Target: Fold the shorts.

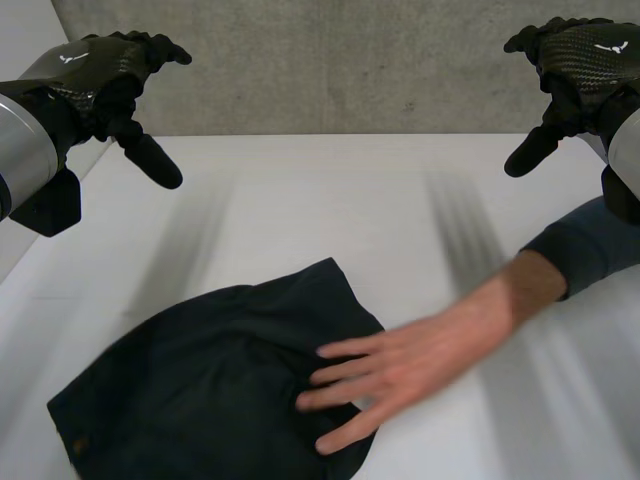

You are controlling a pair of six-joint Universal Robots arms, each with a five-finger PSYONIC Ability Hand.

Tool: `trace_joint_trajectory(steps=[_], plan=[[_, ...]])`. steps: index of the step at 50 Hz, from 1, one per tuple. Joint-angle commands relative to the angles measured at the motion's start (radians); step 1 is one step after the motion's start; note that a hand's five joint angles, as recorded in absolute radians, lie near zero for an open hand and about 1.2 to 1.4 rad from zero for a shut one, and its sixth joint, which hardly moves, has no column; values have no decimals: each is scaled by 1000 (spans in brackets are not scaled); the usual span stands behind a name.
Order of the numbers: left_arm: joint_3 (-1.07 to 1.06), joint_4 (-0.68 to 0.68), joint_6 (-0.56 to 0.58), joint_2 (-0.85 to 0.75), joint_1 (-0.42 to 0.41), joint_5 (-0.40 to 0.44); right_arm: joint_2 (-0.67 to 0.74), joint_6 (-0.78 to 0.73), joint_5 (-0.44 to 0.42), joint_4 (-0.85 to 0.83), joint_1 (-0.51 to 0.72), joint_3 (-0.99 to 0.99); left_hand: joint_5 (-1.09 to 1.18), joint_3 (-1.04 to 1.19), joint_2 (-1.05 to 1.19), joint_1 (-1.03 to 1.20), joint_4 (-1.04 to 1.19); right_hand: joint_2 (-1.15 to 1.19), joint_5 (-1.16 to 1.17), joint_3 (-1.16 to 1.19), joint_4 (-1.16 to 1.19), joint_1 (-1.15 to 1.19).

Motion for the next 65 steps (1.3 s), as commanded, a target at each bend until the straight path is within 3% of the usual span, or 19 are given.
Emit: trace_joint_trajectory(steps=[1, 11, 18, 23, 30, 34, 36, 37, 38, 39, 46, 49, 52, 62, 64, 65], plan=[[0, 0, 4, -11, -1, 1, 4, -1, -1, 0, 2, 2, -45, -38, -25, -15, -29, -24, -55, -40, -66, 37], [-1, 3, 6, -40, -1, -1, 14, -91, -58, -11, 5, 33, -45, -38, -25, -15, -29, -24, -55, -40, -66, 37], [-3, 3, 6, -59, -1, -1, 76, -257, -236, 26, 81, 120, -45, -38, -25, -15, -29, -24, -55, -40, -66, 37], [-3, 4, 6, -60, -1, -1, 183, -410, -368, 23, 187, 214, -45, -38, -25, -15, -29, -24, -55, -40, -66, 37], [-12, 7, 6, -71, -3, 1, 378, -433, -388, -92, 290, 219, -45, -38, -25, -15, -29, -24, -55, -40, -66, 37], [-23, 21, 6, -74, -3, -1, 499, -433, -336, -236, 322, 217, -45, -38, -25, -15, -29, -6, -37, -22, -48, 55], [-27, 29, 4, -73, -3, 1, 534, -433, -302, -281, 324, 214, -45, -38, -25, -15, -29, 232, 201, 216, 190, 293], [-29, 32, 4, -73, -3, 0, 553, -432, -278, -307, 324, 206, -45, -38, -25, -15, -29, 515, 484, 499, 473, 576], [-33, 37, 4, -73, -4, -1, 570, -432, -252, -339, 324, 193, -45, -38, -25, -15, -29, 1053, 1022, 1037, 1011, 1114], [-35, 38, 4, -73, -4, -1, 576, -432, -238, -356, 325, 183, -45, -38, -25, -15, -29, 1197, 1165, 1181, 1154, 1258], [-39, 43, 4, -73, -16, -2, 587, -368, -95, -428, 309, 45, -45, -38, -25, -15, -29, 1198, 1167, 1182, 1156, 1259], [-41, 43, 4, -71, -20, -2, 584, -343, 98, -431, 234, -62, -45, -38, -25, -15, -29, 1198, 1167, 1182, 1156, 1259], [-39, 43, 6, -70, -24, -2, 585, -378, 195, -428, 184, -120, -45, -38, -25, -15, -29, 1198, 1167, 1182, 1156, 1259], [-43, 43, 6, -74, -32, -5, 617, -513, 269, -433, 128, -180, -45, -38, -25, -15, -29, 1198, 1167, 1182, 1156, 1259], [-50, 43, 4, -74, -33, -5, 620, -515, 299, -430, 117, -191, -44, -37, -24, -14, -28, 972, 940, 956, 929, 1033], [-59, 43, 6, -74, -38, -4, 620, -515, 308, -425, 111, -191, -36, -29, -15, -5, -19, 706, 674, 690, 663, 767]])
